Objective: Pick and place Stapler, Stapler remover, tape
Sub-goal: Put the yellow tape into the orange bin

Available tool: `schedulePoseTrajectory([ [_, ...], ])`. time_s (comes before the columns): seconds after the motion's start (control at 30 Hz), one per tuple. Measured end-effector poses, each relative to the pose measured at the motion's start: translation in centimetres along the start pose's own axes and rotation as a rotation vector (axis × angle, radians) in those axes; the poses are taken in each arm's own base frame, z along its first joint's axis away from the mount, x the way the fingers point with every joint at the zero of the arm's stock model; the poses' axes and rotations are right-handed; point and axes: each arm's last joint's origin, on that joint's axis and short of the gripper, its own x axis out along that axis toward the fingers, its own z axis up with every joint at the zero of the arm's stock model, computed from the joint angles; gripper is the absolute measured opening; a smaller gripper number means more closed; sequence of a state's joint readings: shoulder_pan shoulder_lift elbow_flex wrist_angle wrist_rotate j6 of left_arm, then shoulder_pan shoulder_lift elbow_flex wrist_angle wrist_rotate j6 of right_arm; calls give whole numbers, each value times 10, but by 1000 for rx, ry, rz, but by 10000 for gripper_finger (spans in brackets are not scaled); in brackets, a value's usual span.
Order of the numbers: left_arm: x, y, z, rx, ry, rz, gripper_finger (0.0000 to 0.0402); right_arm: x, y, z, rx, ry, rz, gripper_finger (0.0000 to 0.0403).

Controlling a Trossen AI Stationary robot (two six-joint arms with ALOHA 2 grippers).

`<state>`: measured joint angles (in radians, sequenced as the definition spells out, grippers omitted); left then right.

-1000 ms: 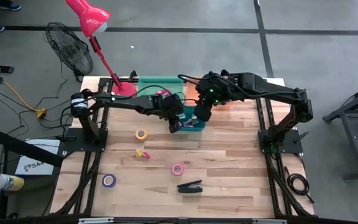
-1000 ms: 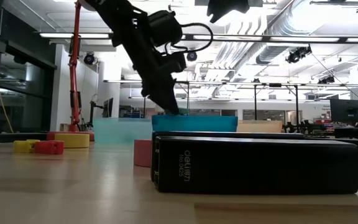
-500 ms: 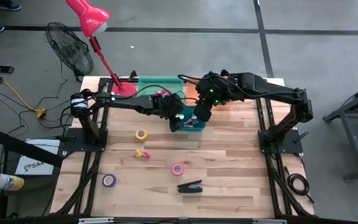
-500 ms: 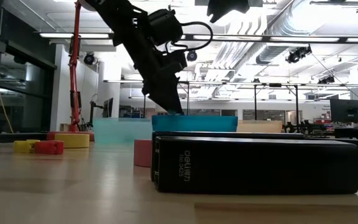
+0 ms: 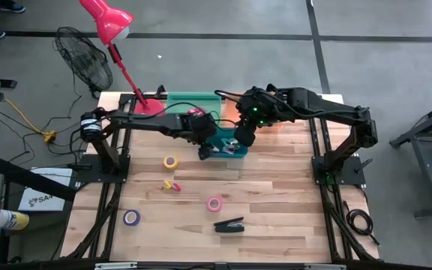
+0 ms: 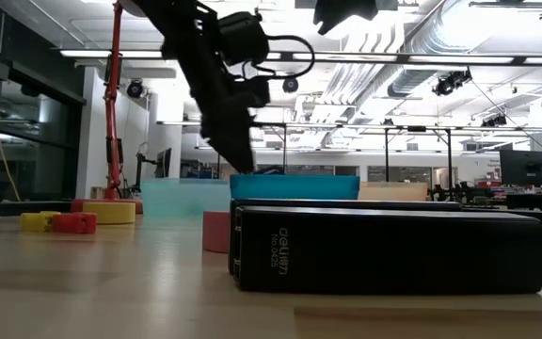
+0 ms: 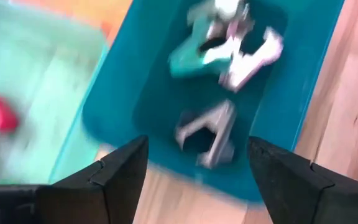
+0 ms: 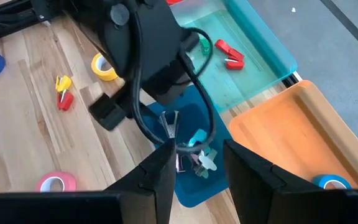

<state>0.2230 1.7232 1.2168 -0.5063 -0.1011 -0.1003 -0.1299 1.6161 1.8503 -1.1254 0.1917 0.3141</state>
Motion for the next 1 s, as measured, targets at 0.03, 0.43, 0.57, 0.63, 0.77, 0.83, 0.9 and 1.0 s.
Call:
schedulePoseTrajectory([
  [0.03,-3,1,-2,1,19,10,265,0,0,0,0,1,0,124],
  [0.43,-36,10,-33,-11,277,127,231,0,0,-1,-1,6,-2,124],
  [0.57,-30,10,-55,-50,348,95,227,0,0,-1,-1,6,-2,124],
  [0.63,-26,10,-67,-92,369,99,227,0,0,-1,-1,6,-1,124],
  [0.77,-25,12,-89,-168,419,119,227,0,0,-1,-1,8,1,124],
  [0.83,-28,13,-99,-200,440,119,226,0,0,-1,-1,7,0,124],
  [0.9,-30,14,-107,-222,435,117,226,0,0,-1,-1,6,-2,124],
  [1.0,-35,15,-116,-245,426,118,226,0,0,0,-1,4,-1,124],
])
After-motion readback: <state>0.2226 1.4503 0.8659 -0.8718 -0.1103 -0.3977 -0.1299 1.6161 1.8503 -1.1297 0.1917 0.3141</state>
